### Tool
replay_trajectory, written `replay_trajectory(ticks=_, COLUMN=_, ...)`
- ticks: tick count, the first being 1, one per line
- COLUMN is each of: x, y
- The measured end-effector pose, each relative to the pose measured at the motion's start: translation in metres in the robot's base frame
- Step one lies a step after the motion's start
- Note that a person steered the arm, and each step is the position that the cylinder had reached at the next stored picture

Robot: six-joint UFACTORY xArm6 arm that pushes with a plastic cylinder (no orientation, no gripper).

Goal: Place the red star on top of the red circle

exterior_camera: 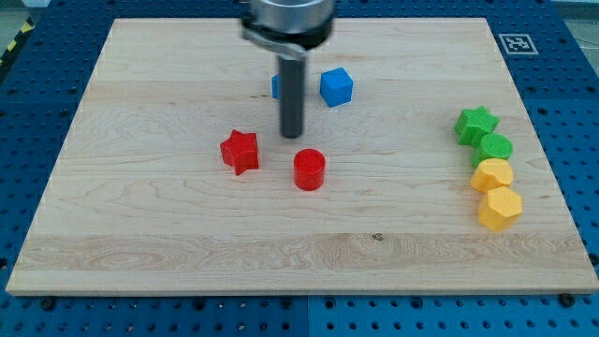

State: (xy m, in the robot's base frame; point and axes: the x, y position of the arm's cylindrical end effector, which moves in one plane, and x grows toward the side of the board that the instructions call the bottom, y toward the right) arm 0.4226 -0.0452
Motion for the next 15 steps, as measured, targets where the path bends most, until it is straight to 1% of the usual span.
replay_trajectory(ticks=1, x=-0.004, y=-0.077)
replay_trajectory(ticks=2, x=0.0, y=-0.124)
replay_trajectory(ticks=3, x=0.024, y=-0.128)
replay_trajectory(ticks=4, x=0.049, y=-0.127)
replay_trajectory(ticks=5, x=0.054, y=-0.108)
replay_trajectory(ticks=7, x=0.017, y=-0.041)
replay_trajectory(ticks=8, x=0.017, y=-0.033)
replay_trajectory(ticks=9, x=0.017, y=-0.072)
replay_trajectory(ticks=10, x=0.043, y=-0.089)
replay_trajectory(ticks=11, x=0.066, y=-0.077)
replay_trajectory(ticks=12, x=0.066, y=-0.057)
replay_trajectory(ticks=14, x=0.045, y=-0.011)
replay_trajectory(ticks=15, x=0.044, y=-0.002)
